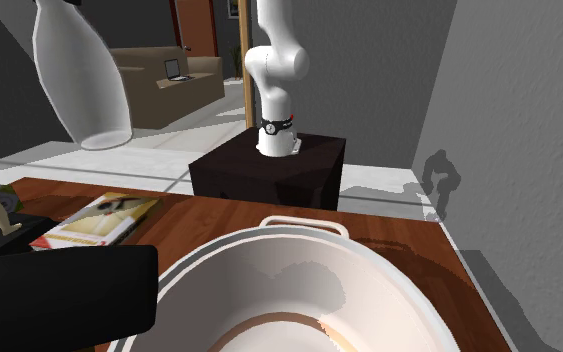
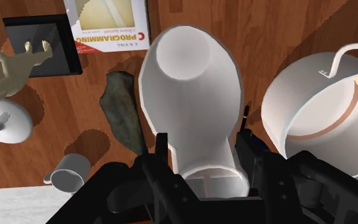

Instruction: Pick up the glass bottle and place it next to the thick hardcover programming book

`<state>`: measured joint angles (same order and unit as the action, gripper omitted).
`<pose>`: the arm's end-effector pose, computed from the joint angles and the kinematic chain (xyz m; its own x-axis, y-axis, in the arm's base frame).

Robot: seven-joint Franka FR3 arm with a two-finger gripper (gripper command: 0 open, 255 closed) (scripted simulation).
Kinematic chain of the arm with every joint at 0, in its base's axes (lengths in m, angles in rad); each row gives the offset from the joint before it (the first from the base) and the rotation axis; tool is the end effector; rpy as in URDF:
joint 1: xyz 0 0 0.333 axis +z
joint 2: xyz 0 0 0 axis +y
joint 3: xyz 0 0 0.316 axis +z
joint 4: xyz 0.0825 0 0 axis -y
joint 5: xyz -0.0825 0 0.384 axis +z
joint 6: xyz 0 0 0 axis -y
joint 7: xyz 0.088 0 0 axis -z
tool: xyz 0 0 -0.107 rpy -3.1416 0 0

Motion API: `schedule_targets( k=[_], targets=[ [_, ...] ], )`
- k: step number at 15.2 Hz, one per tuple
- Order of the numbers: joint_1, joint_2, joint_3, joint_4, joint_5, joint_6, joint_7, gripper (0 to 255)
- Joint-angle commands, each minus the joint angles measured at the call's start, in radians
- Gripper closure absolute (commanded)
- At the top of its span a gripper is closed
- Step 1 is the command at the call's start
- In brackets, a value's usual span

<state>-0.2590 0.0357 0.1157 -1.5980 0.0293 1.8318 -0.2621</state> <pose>0.5835 -0.0830 0.6166 0.9735 0.1129 0.1988 0.1114 -0.9936 0.0188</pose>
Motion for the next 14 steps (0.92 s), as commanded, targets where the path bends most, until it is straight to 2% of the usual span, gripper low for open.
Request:
schedule_targets(
  k=[1,14],
  targets=[
    [-0.001,-0.004,-0.001,-0.032,0.001,0.029,-0.004,255],
    [-0.001,-0.011,-0.001,-0.216,0.004,0.206,-0.01,255]
  ],
)
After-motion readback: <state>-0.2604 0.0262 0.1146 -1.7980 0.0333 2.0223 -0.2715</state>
